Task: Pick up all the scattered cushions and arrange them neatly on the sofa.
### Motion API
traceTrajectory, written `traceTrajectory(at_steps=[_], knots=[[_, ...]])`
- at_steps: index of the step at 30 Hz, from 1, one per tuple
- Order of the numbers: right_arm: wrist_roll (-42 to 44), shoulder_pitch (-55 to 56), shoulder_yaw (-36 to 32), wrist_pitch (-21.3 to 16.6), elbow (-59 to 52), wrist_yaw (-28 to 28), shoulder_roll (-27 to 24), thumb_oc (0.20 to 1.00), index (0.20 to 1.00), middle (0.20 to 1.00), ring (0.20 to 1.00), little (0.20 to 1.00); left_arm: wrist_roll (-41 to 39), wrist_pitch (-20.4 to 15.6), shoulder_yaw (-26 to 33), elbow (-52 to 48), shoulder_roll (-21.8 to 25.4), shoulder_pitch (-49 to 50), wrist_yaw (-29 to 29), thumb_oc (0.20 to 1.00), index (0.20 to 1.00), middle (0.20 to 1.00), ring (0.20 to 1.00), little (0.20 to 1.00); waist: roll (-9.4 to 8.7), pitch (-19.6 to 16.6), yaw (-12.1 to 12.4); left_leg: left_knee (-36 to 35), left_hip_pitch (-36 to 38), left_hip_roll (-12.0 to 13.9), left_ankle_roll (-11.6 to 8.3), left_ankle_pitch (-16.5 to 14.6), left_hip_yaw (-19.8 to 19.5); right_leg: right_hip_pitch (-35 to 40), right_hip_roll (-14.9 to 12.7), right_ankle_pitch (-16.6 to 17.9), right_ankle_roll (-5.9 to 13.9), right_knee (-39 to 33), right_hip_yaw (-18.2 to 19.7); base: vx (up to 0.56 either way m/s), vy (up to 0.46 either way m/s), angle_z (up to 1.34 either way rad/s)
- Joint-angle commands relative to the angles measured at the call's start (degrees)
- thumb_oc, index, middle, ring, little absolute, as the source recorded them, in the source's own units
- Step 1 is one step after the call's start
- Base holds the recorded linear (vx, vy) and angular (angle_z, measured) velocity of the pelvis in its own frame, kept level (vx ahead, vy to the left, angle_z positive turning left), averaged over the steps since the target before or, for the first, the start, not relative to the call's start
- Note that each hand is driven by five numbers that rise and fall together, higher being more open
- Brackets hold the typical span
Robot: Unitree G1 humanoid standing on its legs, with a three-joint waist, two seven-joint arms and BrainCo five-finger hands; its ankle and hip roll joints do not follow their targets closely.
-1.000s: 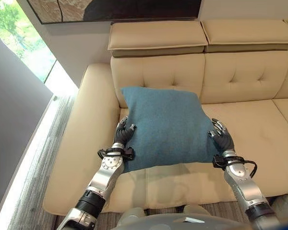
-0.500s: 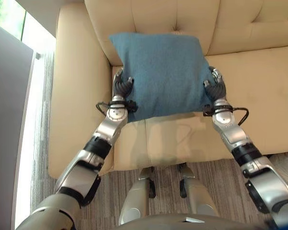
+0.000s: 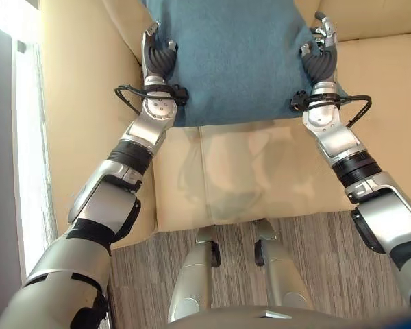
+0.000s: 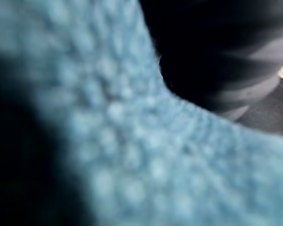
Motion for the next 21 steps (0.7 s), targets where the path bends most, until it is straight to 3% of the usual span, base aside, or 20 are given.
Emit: traceTrajectory(at_steps=[1, 9, 13, 21], knots=[[-11.3, -8.3, -1.4, -7.8, -10.6, -4.0, 3.2, 0.200, 0.200, 0.200, 0.200, 0.200, 8.4, -8.2, -1.4, -7.7, -3.4, -7.9, 5.6, 0.200, 0.200, 0.200, 0.200, 0.200, -2.71, -3.3, 0.2, 0.3, 3.5, -2.5, -2.14, -5.1, -2.3, -0.7, -1.9, 2.3, 4.55, 0.1, -1.0, 0.04, -0.016, -0.01], [-16.4, -0.1, -3.5, -8.7, -22.9, -1.7, 4.2, 0.200, 0.200, 0.200, 0.200, 0.200, 14.3, -8.9, 2.9, -25.0, -5.8, 0.8, 7.9, 0.200, 0.200, 0.200, 0.200, 0.200, -2.61, -4.7, 0.2, 0.3, 3.6, -2.9, -1.81, -6.0, -2.7, -0.9, -2.0, 1.9, 4.76, 0.0, -0.9, 0.03, 0.003, 0.01], [-17.3, 6.5, -6.2, -11.1, -32.8, -0.1, 6.1, 0.200, 0.200, 0.200, 0.200, 0.200, 18.7, -9.7, 5.0, -36.8, -8.0, 5.5, 8.3, 0.200, 0.200, 0.200, 0.200, 0.200, -2.59, -5.6, 0.2, 0.3, 4.3, -3.3, -1.80, -6.6, -2.9, -0.3, -2.2, 1.6, 4.99, 0.0, -0.8, 0.01, 0.005, 0.00], [-18.0, 11.9, -7.5, -14.1, -41.0, 0.4, 7.2, 0.200, 0.200, 0.200, 0.200, 0.200, 24.2, -10.3, 5.0, -44.9, -8.0, 7.6, 8.7, 0.200, 0.200, 0.200, 0.200, 0.200, -2.61, -6.5, 0.0, 0.3, 4.3, -3.6, -1.93, -6.8, -2.6, -0.2, -2.9, 1.8, 5.24, 0.0, -1.0, 0.00, 0.000, 0.00]])
